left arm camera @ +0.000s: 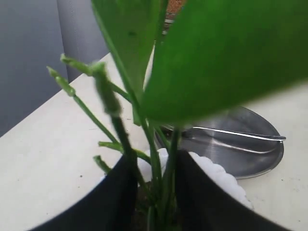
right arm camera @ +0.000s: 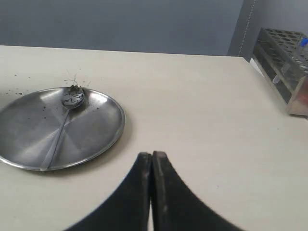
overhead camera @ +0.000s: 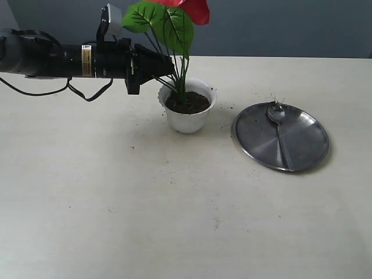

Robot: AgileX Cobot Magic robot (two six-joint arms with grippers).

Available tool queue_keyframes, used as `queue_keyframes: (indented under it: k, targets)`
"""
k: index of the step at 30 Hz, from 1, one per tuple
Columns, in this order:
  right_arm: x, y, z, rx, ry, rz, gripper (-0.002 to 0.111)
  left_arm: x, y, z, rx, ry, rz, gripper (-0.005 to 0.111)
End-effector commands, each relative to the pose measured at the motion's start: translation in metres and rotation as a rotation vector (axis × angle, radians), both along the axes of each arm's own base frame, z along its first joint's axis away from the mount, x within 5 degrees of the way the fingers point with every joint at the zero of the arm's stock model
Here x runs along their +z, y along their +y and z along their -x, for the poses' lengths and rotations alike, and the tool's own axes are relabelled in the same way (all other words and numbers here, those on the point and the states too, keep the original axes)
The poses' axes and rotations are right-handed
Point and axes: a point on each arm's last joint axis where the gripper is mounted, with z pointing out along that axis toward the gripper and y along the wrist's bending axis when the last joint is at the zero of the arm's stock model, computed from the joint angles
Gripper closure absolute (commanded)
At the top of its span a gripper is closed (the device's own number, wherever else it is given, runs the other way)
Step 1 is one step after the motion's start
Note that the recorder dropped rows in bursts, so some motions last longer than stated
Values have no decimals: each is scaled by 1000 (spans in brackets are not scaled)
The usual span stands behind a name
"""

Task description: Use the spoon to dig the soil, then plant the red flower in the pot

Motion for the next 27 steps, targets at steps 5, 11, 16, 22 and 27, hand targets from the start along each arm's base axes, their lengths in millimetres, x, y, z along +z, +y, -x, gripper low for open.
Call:
queue_keyframes:
  k: [5, 11, 16, 22, 27]
  targets:
    - [-1, 0, 0, -3, -9, 6, 108, 9, 5, 0, 25, 9, 20, 71]
    - [-1, 0, 0, -3, -9, 6, 108, 19, 17, 1, 38, -13, 4, 71]
    - [-1, 0, 0, -3, -9, 6, 108, 19, 27, 1, 45, -9, -15, 71]
    - [-1, 0, 0, -3, -9, 6, 108, 18, 31, 1, 50, 9, -17, 71]
    - [-1, 0, 0, -3, -9, 6, 108, 17, 30, 2, 43, 9, -24, 71]
